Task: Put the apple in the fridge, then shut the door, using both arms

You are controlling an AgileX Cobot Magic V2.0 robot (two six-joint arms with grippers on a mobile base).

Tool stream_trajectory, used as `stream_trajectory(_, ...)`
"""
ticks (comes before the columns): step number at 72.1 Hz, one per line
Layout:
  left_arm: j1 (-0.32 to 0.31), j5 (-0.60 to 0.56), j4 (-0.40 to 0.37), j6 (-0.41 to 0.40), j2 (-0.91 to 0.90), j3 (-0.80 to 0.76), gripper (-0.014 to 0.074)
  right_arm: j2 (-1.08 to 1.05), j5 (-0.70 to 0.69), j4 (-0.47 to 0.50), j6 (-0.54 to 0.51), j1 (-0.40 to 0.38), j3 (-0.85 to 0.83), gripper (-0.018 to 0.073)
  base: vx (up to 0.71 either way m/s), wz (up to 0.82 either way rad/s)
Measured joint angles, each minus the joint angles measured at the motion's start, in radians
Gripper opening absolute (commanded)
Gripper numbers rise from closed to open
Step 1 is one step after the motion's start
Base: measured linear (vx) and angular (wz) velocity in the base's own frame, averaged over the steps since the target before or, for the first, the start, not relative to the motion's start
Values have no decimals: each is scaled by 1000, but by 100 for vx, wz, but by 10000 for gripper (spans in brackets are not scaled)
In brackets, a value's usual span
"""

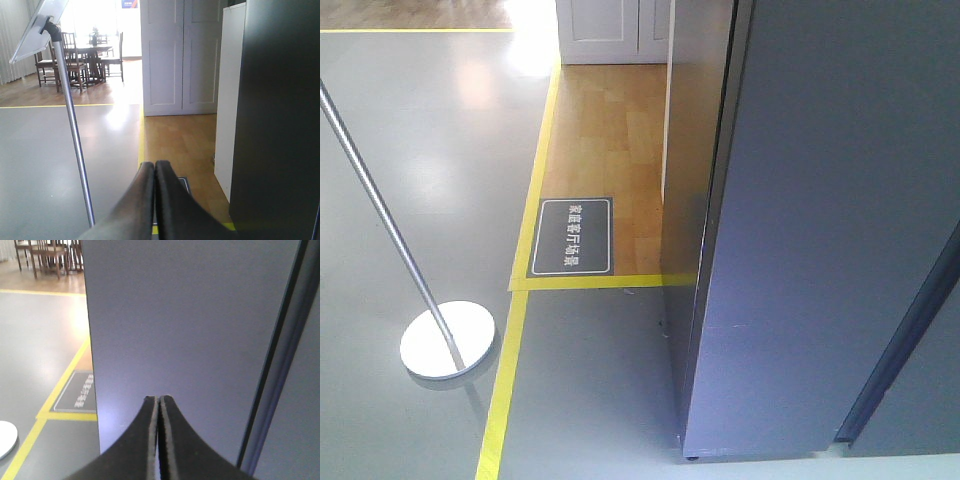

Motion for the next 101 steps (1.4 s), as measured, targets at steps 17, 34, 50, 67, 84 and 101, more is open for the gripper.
stream_trajectory(17, 0, -3, 0, 0, 0, 0, -6, -37, -62, 5, -3, 0, 23, -3, 0, 0)
stream_trajectory(34, 0, -3, 0, 0, 0, 0, -6, -37, -97, 5, -7, 0, 23, -3, 0, 0)
stream_trajectory(50, 0, -3, 0, 0, 0, 0, -6, -37, -114, 5, -4, 0, 23, -3, 0, 0)
stream_trajectory(67, 0, -3, 0, 0, 0, 0, -6, -37, -147, -86, 101, 0, 23, -3, 0, 0)
stream_trajectory(84, 0, -3, 0, 0, 0, 0, -6, -37, -179, -138, 161, 0, 23, -3, 0, 0)
stream_trajectory(101, 0, -3, 0, 0, 0, 0, -6, -37, -184, -142, 162, 0, 23, -3, 0, 0)
